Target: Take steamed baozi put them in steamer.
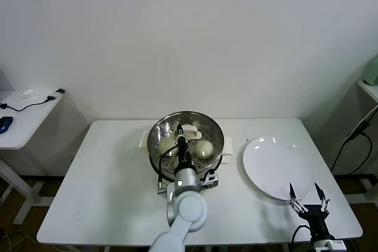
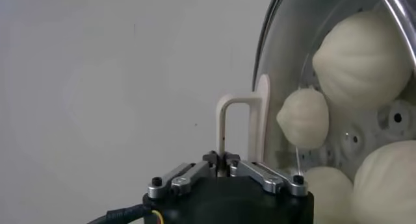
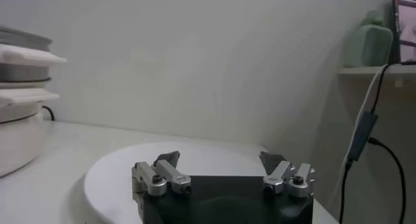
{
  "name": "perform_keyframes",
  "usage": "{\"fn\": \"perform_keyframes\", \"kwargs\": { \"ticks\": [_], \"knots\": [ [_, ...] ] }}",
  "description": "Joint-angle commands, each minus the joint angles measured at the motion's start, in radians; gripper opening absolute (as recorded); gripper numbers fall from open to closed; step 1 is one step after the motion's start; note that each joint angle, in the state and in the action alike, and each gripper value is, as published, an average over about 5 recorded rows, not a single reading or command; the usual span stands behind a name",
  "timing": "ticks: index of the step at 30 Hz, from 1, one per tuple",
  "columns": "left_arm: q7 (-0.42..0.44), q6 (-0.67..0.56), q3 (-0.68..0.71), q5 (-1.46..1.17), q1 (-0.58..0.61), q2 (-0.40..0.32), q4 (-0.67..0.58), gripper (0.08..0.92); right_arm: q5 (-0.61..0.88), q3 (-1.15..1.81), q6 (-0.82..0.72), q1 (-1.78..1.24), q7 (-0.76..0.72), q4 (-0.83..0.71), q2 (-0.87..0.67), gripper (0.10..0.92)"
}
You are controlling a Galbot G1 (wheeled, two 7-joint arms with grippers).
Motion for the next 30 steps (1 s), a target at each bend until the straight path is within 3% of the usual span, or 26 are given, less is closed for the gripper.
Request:
{"fn": "perform_keyframes", "kwargs": {
  "ticks": [1, 16, 20, 26, 30],
  "knots": [
    [0.002, -0.004, 0.008, -0.029, 0.006, -0.048, -0.034, 0.204, 0.0, -0.001, 0.001, 0.002, -0.004, 0.001, 0.0, 0.823],
    [0.025, -0.01, 0.022, -0.197, 0.08, 0.101, -0.289, 0.636, 0.002, -0.013, -0.02, 0.008, -0.015, -0.005, 0.008, 0.823],
    [-0.095, -0.081, -0.024, -0.447, 0.115, 0.15, -0.371, 0.747, 0.023, -0.025, -0.006, 0.012, 0.015, -0.004, 0.017, 0.823],
    [-0.391, -0.331, -0.213, -1.211, 0.191, 0.198, -0.457, 0.82, 0.064, -0.04, 0.066, 0.005, 0.013, 0.009, 0.015, 0.823],
    [-0.42, -0.459, -0.451, -1.656, 0.271, 0.22, -0.504, 0.822, 0.08, -0.047, 0.096, 0.003, 0.013, 0.02, 0.006, 0.823]
  ]
}}
